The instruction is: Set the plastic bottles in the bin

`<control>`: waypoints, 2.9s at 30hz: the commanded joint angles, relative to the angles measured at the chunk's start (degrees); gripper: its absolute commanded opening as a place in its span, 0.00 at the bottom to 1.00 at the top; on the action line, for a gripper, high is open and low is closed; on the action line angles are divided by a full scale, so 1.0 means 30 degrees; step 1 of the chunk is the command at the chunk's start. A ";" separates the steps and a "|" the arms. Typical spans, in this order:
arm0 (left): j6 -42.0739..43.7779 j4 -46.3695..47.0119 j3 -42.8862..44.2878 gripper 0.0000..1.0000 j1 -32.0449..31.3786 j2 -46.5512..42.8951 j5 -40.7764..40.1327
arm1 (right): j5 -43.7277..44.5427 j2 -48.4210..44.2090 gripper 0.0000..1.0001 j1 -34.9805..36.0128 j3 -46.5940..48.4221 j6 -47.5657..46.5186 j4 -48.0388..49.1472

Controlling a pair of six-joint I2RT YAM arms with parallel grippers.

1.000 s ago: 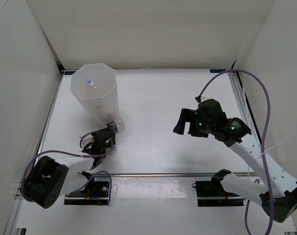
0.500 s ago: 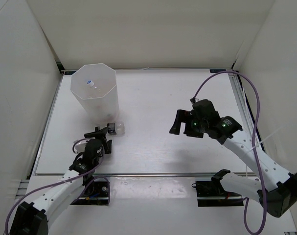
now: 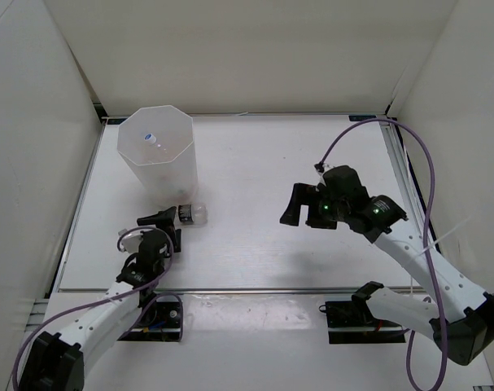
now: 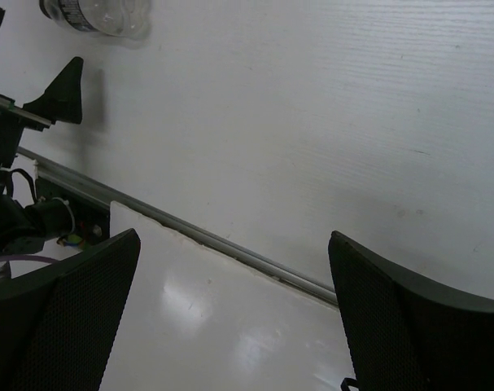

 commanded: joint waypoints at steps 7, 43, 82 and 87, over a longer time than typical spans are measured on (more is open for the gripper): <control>0.4875 0.4770 0.0542 1.00 0.2557 0.7734 0.3673 | 0.0357 -0.1299 1.00 -0.0109 0.0377 -0.1243 -0.0976; 0.3963 -0.2578 0.0800 0.47 0.2530 -0.1770 0.4790 | -0.2100 0.0926 1.00 -0.1808 0.0494 -0.2331 0.0486; 2.7841 -0.5044 2.1702 1.00 0.2530 0.5873 -0.0632 | -0.0639 0.1893 1.00 -0.1984 0.1461 -0.1916 0.1043; 2.8342 -0.6212 1.7779 1.00 0.2530 0.1184 -0.0747 | 0.0765 0.2742 1.00 -0.1984 0.2835 -0.1919 0.0401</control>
